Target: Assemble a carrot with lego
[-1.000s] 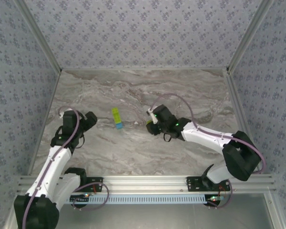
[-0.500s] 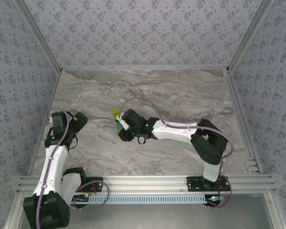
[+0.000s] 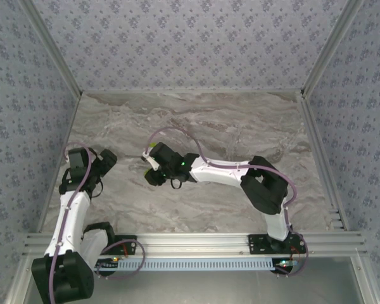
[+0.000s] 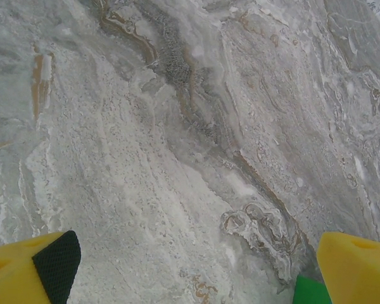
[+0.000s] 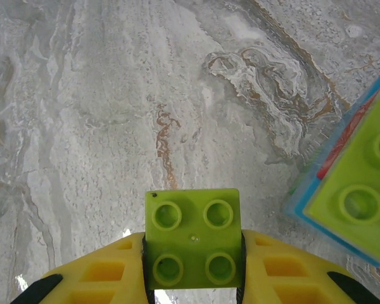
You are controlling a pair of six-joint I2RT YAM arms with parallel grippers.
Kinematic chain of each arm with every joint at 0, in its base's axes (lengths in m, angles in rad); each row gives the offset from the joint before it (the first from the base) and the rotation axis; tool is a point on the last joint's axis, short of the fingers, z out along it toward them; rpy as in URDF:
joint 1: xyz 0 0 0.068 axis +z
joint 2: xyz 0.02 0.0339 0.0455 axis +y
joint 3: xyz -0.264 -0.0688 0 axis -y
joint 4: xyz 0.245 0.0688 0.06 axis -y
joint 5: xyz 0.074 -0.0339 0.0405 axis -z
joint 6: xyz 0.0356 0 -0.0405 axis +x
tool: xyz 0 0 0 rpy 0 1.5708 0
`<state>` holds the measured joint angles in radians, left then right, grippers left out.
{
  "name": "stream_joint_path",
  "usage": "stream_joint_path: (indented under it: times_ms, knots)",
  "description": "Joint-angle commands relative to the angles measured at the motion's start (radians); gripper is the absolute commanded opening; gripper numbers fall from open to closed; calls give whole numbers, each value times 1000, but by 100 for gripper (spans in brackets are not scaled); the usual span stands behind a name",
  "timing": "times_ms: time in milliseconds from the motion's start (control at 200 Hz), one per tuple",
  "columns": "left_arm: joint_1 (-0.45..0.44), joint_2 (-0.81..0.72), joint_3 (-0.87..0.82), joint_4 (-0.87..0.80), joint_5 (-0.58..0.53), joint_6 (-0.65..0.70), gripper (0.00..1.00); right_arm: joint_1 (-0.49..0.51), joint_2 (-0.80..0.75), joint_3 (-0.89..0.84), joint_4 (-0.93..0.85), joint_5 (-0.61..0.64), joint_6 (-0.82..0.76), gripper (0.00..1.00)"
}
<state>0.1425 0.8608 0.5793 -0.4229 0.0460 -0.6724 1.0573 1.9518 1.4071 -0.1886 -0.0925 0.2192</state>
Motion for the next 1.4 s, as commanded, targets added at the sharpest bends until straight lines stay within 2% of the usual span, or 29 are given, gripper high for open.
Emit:
stream_joint_path:
  times_ms: [0,944,1394]
  knots:
    - [7,0,34,4,24,18,98,0,25,47,-49,36,29,24]
    - [8,6,30,10,34,24,97,-50,-18,-43,-63,130,127,22]
    - [9,13,21,31,65,31,97,-75,-47,-69,-89,182,127,21]
